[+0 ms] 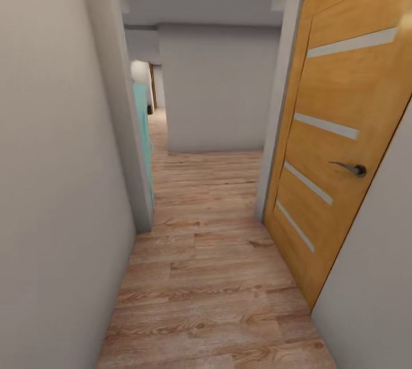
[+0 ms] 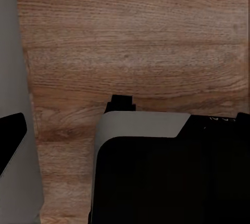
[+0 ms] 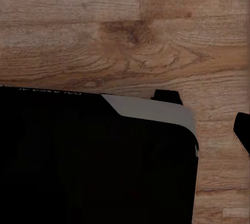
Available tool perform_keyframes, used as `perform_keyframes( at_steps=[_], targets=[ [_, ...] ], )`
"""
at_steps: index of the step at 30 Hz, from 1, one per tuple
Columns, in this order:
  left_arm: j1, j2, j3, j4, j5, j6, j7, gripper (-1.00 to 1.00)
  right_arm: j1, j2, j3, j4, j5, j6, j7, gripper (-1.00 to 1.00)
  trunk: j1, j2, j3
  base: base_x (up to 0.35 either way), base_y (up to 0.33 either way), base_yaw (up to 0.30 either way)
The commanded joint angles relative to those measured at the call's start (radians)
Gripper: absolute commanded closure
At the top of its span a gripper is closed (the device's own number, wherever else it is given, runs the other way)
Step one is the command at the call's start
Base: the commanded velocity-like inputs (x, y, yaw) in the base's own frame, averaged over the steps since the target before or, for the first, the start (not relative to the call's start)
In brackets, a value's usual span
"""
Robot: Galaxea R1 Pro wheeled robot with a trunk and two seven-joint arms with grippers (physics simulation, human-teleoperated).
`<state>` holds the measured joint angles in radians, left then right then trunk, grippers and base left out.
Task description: Move the two storage containers from the living room to the garage. In the garage, place one container on the floor and stack the other container on top of it (either order is fine).
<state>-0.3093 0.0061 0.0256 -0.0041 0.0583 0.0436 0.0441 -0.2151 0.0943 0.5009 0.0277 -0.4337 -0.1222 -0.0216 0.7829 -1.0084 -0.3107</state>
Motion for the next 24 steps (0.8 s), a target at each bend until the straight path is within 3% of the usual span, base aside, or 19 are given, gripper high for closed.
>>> perform_keyframes(
  at_steps=[1, 24],
  targets=[
    [-0.001, 0.000, 0.002, 0.000, 0.006, 0.004, 0.001, -1.00, -0.001, 0.001, 0.008, 0.003, -0.008, -0.005, -0.001, -1.00, 0.001, -0.001, -0.001, 0.320, -0.001, 0.000],
    [-0.001, -0.002, 0.002, 0.001, 0.009, 0.004, 0.003, -1.00, -0.001, -0.001, 0.010, 0.003, 0.000, -0.004, -0.001, -1.00, 0.001, -0.001, -0.001, 0.320, 0.000, 0.000]
  ],
)
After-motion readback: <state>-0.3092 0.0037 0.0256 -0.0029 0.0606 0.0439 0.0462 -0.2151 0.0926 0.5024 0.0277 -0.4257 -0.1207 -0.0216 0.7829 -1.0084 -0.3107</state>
